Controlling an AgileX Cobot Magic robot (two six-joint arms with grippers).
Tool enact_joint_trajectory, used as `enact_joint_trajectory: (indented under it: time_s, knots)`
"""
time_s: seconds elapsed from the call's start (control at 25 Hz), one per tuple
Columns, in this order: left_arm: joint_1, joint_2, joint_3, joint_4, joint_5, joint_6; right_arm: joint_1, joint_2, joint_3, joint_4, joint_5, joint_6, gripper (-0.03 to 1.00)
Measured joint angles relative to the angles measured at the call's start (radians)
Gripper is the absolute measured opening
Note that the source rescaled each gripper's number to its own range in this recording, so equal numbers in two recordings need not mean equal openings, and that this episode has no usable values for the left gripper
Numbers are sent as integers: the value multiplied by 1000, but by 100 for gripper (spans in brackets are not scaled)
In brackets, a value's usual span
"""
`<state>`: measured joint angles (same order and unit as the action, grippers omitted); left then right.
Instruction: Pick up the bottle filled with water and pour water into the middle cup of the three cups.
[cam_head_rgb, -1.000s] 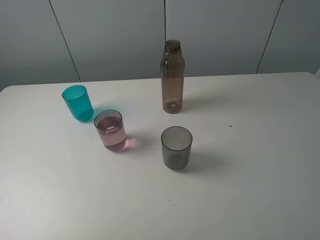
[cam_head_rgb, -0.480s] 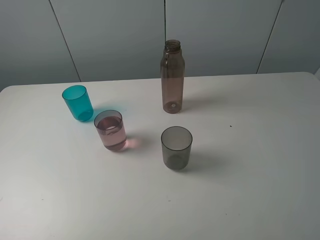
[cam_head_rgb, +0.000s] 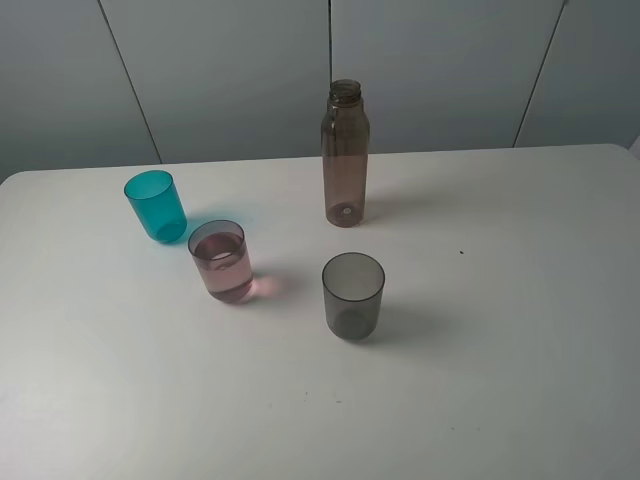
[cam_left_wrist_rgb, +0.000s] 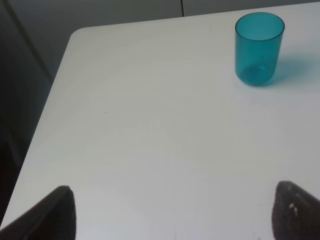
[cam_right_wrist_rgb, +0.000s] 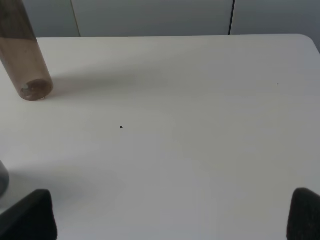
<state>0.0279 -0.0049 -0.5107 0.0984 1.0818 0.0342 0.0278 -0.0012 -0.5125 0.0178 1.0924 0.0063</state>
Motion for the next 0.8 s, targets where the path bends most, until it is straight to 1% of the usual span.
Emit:
enact_joint_trajectory:
  time_s: [0.8]
  knots:
    - [0,0,0,0,0,0,0,0,0,0,2,0,99]
